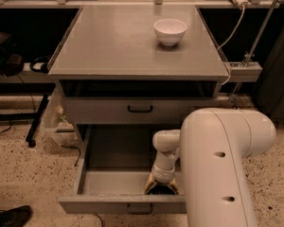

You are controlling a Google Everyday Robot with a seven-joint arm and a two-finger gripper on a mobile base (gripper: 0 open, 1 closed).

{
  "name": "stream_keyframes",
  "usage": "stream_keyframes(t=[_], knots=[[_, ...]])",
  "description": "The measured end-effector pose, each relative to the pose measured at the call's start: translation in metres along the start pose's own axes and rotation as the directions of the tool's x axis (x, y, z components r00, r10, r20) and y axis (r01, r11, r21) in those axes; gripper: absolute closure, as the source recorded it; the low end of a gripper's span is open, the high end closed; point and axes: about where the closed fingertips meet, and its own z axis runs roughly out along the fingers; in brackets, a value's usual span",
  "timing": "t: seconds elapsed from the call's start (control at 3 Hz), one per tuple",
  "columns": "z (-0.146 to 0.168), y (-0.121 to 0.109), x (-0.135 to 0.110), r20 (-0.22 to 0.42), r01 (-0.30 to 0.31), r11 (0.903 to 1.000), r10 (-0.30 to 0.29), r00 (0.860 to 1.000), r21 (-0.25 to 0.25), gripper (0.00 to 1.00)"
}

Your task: Pick rxbar blueberry from middle drawer and place on counter

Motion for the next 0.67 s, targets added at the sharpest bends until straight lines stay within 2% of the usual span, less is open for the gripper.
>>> stream_keyframes(t=[0.67], knots=[[-0.0105, 0.0009, 0.0048, 0.001, 0.0, 1.0, 0.0, 1.0, -0.001, 0.89]])
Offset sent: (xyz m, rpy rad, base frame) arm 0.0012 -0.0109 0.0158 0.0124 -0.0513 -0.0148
